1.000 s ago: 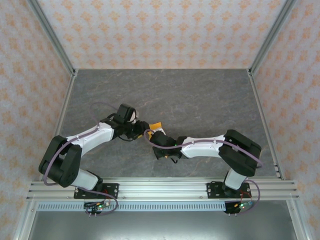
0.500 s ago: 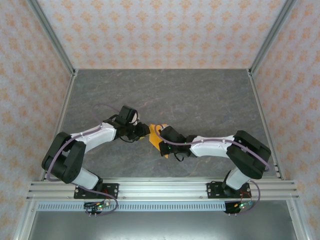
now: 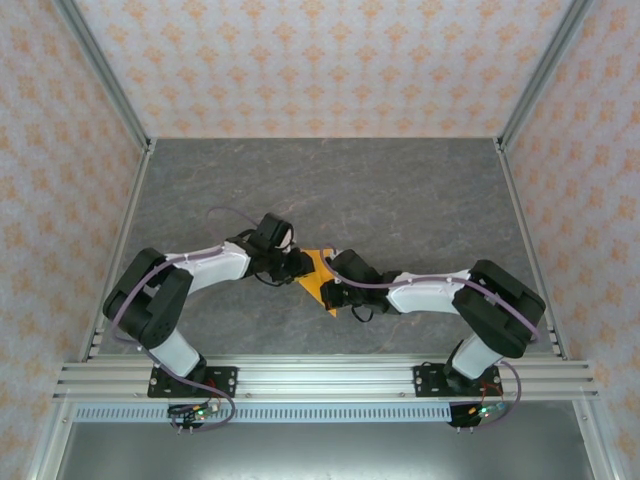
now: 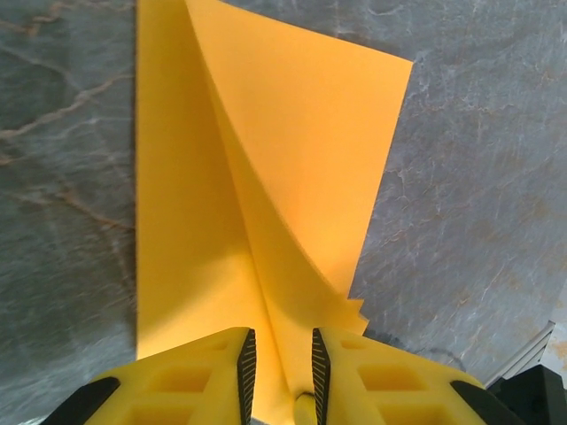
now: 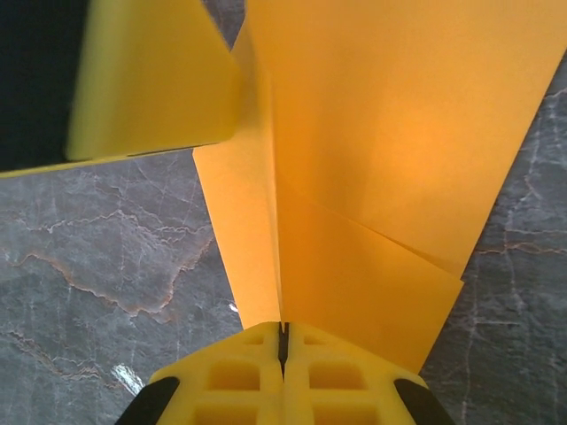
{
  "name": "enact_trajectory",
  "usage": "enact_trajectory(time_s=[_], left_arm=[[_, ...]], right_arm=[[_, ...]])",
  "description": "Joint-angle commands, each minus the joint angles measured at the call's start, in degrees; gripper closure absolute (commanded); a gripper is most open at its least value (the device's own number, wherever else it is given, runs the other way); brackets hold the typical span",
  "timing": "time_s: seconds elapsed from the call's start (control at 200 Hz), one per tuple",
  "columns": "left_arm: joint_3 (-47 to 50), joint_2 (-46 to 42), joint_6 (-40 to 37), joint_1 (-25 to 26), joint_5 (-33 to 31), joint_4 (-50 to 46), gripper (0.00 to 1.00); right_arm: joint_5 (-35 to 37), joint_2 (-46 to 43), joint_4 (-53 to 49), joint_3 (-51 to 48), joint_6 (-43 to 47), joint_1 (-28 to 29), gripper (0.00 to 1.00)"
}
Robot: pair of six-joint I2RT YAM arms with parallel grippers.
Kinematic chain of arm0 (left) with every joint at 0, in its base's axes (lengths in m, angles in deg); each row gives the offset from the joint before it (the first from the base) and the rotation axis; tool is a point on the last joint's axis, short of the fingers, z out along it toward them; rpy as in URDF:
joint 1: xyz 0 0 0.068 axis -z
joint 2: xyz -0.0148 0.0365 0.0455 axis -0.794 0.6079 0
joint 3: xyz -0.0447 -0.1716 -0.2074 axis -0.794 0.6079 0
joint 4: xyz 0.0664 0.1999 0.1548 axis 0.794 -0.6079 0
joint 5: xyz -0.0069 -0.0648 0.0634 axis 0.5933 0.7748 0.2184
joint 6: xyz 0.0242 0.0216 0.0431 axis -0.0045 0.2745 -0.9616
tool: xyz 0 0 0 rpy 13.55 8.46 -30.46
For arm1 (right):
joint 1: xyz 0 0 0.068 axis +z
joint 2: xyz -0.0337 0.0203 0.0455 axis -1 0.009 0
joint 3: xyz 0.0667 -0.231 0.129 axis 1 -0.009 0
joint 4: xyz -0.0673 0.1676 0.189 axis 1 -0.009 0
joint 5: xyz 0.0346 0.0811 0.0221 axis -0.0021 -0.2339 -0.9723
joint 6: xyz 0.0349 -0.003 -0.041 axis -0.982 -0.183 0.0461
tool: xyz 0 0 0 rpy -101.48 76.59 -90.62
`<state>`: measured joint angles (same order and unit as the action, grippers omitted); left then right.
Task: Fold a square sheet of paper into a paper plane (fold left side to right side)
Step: Fourth fold the wing at the center of the table.
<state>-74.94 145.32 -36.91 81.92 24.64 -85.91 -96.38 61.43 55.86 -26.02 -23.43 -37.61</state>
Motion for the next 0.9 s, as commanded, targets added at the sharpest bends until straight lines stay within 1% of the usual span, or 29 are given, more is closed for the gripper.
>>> enact_trajectory(time_s=[0.0, 0.31, 0.57, 0.706, 0.896], left_arm=[[-2.1, 1.8, 1.2, 0.7, 0.2, 1.6, 0.73], [-3.8, 4.2, 1.3, 1.2, -0.4, 1.5, 0.72], [-3.4, 2.9, 1.4, 1.2, -1.3, 1.1, 0.69], [-3.2, 1.4, 0.8, 1.2, -2.2, -0.3, 0.70], [-3.0, 2.4, 1.2, 1.3, -1.0, 1.2, 0.74]], right_arm=[[-1.3, -0.9, 3.1, -1.1, -1.4, -0.6, 0.96], [-3.6, -1.3, 6.9, -3.2, -3.7, -2.6, 0.96], [-6.8, -0.7, 11.2, -5.0, -5.8, -4.4, 0.96], [-9.2, -0.4, 14.9, -6.5, -7.5, -6.0, 0.96], [-10.5, -0.3, 16.0, -6.8, -7.9, -6.6, 0.96]])
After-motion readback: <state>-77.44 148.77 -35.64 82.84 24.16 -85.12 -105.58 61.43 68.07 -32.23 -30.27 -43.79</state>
